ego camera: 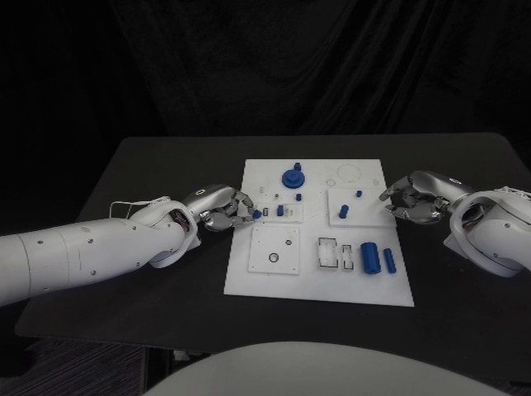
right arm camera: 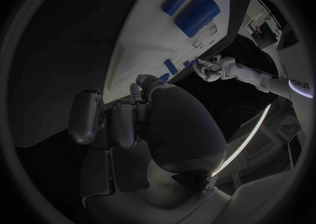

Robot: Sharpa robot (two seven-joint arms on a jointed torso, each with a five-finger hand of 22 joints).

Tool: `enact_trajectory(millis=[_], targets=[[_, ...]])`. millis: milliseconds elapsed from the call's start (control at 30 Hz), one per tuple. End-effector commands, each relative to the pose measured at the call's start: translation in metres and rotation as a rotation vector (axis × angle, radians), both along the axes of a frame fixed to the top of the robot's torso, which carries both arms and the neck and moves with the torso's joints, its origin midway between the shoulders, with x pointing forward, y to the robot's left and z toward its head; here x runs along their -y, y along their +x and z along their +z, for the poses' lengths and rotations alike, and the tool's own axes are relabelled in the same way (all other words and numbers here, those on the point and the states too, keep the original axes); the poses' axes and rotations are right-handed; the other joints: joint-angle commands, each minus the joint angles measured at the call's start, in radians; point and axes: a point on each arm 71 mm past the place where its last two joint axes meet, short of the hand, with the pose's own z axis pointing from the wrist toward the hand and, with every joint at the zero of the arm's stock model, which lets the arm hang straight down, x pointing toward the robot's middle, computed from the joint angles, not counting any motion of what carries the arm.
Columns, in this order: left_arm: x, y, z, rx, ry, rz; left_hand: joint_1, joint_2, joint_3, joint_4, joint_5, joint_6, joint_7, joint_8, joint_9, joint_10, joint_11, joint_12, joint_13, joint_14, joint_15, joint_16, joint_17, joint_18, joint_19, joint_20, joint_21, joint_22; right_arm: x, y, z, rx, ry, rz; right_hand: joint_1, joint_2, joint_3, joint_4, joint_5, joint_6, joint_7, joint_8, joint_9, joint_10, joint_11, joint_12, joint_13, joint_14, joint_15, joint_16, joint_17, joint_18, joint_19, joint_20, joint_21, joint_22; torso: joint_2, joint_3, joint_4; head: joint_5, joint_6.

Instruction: Assemble the parts on the task board

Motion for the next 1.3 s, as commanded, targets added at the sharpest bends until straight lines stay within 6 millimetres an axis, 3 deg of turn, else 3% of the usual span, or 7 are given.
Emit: enact_trajectory(millis=[33,1200,1300], targets=[[0.0013,-0.0012,-0.0007,-0.007,-0.002,-0.009,-0.008,0.001,-0.001,-0.004,-0.002,0.007,0.001,0.003,0.001,0.11,-0.004,-0.007,0.254,0.104,0.006,0.007,0.263,0.002,0.067,0.005,-0.003,0.242,0.0004,-0.0008,-0.0017,-0.008,-0.006,-0.003,-0.01,0.001,0.005,0.0,0.006,0.004,0.001,-0.001,-0.001,-0.004,0.0,-0.007,0.083,0.069,0.007,-0.003,0.125,-0.001,-0.002,0.001,0.0,0.171,-0.001,0.0007,0.0018,-0.001,0.0],[0.0005,-0.0007,-0.0007,0.001,-0.002,-0.001,-0.021,0.003,-0.006,0.004,-0.005,-0.001,0.001,0.006,0.008,0.11,-0.004,-0.007,0.254,0.104,0.005,0.007,0.263,0.002,0.066,0.005,-0.005,0.242,0.0008,-0.0011,-0.0024,-0.017,-0.01,-0.005,-0.012,0.002,0.006,0.0,0.006,0.004,0.002,-0.002,-0.002,-0.005,0.001,-0.008,0.082,0.069,0.008,-0.004,0.124,0.0,-0.003,0.002,-0.003,0.171,0.001,0.0006,-0.0004,0.005,0.0],[-0.0001,-0.0009,0.0024,0.044,-0.018,0.002,-0.02,-0.001,-0.009,-0.002,-0.002,-0.02,0.003,0.02,0.025,0.11,-0.004,-0.007,0.254,0.104,0.008,0.007,0.263,0.002,0.066,0.004,-0.005,0.241,0.001,-0.0012,-0.0024,-0.017,-0.01,-0.005,-0.012,0.002,0.006,0.0,0.006,0.004,0.002,-0.002,-0.002,-0.005,0.001,-0.008,0.082,0.069,0.008,-0.004,0.124,0.0,-0.003,0.002,-0.003,0.171,0.001,0.0005,0.0,0.005,0.0]])
